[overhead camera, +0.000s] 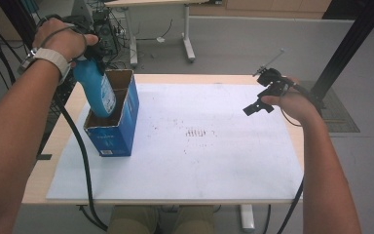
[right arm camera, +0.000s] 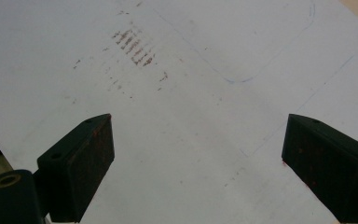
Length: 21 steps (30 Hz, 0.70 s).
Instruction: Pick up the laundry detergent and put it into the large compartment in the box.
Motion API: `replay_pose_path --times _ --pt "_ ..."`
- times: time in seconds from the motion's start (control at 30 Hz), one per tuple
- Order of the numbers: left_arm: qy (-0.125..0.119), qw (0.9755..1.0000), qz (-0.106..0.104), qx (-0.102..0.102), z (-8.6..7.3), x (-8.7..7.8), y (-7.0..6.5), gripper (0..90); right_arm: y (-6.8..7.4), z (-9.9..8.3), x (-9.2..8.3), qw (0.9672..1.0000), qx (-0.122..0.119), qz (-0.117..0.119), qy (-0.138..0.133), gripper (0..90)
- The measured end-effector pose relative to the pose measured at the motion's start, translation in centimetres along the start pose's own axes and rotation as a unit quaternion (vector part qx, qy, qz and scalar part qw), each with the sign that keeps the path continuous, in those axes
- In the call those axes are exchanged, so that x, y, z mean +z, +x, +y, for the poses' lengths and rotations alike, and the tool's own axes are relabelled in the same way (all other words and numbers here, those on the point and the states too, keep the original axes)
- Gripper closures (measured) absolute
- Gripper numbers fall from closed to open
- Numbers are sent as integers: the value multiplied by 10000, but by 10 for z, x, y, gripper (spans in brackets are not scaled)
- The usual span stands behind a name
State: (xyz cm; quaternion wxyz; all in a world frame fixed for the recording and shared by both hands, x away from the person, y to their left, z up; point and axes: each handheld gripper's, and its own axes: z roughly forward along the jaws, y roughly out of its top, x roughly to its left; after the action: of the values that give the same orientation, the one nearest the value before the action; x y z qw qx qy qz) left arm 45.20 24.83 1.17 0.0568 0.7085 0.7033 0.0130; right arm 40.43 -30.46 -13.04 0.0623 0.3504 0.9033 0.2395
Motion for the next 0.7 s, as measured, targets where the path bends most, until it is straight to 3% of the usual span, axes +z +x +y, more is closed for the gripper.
replay_pose_path --times 0.7 --pt "-83 9999 29 74 -2 25 -1 371 -1 -4 4 10000 43 24 12 91"
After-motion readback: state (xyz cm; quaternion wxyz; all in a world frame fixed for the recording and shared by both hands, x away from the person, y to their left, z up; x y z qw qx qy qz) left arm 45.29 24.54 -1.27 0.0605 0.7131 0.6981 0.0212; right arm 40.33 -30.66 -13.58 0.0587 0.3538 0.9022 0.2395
